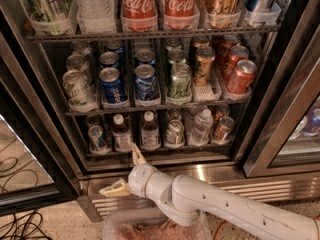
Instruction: Pick redbull can from bottom shelf of fridge
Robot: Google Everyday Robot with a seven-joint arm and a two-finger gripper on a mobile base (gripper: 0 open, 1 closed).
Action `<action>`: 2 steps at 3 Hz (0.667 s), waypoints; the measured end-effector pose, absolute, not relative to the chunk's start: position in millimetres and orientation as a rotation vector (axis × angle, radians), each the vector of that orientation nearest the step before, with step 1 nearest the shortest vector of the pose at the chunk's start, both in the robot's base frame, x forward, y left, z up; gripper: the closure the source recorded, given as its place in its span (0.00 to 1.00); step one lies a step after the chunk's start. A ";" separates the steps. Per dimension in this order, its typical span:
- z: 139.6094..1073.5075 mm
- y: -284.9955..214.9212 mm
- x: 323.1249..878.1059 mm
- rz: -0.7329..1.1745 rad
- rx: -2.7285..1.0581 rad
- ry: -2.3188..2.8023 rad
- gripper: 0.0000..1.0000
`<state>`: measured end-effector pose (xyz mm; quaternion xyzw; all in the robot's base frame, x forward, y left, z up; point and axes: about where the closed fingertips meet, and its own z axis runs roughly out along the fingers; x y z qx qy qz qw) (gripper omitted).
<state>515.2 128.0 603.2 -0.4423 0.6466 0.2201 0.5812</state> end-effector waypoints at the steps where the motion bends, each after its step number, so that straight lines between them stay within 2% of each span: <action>1: 600.5 150.4 513.7 0.570 -1.061 1.453 0.00; 2: 598.1 170.3 510.9 0.617 -1.086 1.413 0.00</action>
Offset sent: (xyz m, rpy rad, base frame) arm -0.0073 0.0640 -0.0088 0.0763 -0.0344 0.1766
